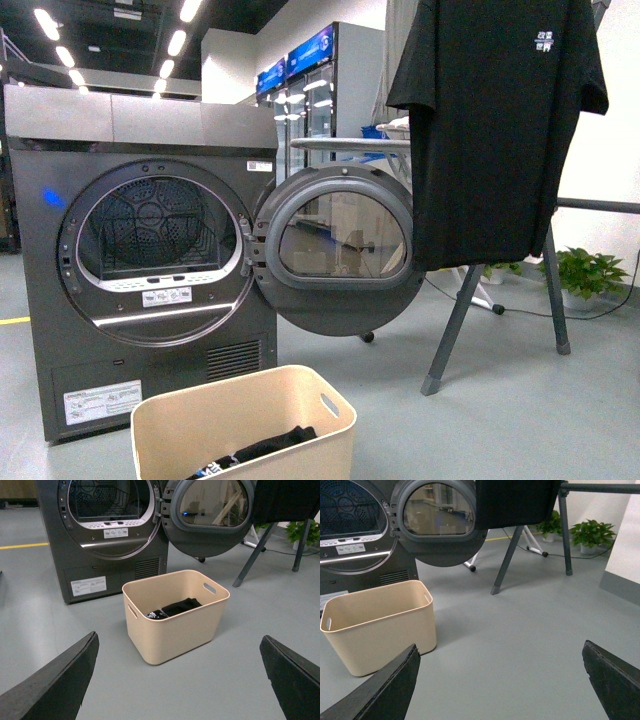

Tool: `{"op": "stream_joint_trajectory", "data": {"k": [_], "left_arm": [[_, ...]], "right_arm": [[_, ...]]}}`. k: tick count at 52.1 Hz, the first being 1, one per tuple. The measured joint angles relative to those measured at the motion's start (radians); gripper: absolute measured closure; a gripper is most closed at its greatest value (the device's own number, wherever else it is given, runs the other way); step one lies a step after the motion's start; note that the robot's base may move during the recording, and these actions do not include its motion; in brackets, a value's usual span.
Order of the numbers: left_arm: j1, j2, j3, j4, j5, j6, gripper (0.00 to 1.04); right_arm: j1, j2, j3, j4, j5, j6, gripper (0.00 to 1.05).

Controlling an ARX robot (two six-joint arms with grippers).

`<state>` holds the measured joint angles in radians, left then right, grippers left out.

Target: Move hamper under clothes hanger

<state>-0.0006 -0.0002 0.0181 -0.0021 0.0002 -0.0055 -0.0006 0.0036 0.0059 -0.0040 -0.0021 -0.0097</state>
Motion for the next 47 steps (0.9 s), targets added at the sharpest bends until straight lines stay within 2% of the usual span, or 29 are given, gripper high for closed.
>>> {"op": "stream_joint_trajectory", "data": {"k": [47], "left_arm": [[0.000,0.000,0.000,0.000,0.001,0.000,0.07]], "right_arm": [[0.000,0.000,0.000,0.000,0.002,0.000,0.08]]}}
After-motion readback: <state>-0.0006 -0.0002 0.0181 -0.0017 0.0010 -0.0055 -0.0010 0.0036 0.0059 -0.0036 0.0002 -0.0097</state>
